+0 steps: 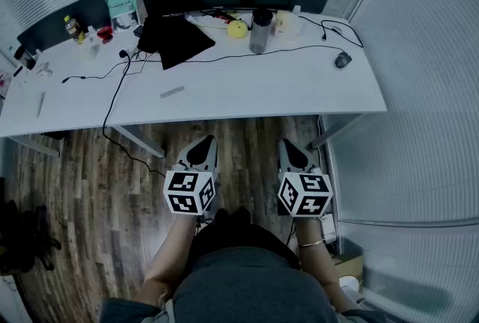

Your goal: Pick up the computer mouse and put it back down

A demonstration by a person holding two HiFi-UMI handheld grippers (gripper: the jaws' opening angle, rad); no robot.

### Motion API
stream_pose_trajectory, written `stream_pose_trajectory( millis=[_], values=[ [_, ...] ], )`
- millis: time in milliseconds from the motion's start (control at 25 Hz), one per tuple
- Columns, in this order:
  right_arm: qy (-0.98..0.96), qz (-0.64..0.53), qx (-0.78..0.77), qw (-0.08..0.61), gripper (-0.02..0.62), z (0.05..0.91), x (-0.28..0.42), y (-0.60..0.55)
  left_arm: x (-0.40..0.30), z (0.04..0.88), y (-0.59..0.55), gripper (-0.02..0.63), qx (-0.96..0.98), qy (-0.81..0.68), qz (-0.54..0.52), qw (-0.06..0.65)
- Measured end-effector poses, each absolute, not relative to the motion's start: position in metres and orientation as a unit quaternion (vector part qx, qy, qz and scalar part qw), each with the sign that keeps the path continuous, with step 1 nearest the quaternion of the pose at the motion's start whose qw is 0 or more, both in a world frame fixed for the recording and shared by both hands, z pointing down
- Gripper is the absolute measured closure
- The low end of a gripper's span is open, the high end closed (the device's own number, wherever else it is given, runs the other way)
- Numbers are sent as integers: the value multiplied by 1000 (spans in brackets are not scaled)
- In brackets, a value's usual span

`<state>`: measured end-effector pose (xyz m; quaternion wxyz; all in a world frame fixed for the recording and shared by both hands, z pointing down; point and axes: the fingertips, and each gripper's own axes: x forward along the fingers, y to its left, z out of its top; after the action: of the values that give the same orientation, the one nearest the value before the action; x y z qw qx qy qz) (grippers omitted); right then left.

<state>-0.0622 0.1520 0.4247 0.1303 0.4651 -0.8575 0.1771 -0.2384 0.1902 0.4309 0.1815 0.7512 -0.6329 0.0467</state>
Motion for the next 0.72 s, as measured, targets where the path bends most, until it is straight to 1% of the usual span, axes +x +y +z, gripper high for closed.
stream_pose_trajectory(
  millis=[720],
  values=[
    [-859,170,468,119,591,425,-46,148,-214,422,181,574,764,-623,52,159]
  ],
)
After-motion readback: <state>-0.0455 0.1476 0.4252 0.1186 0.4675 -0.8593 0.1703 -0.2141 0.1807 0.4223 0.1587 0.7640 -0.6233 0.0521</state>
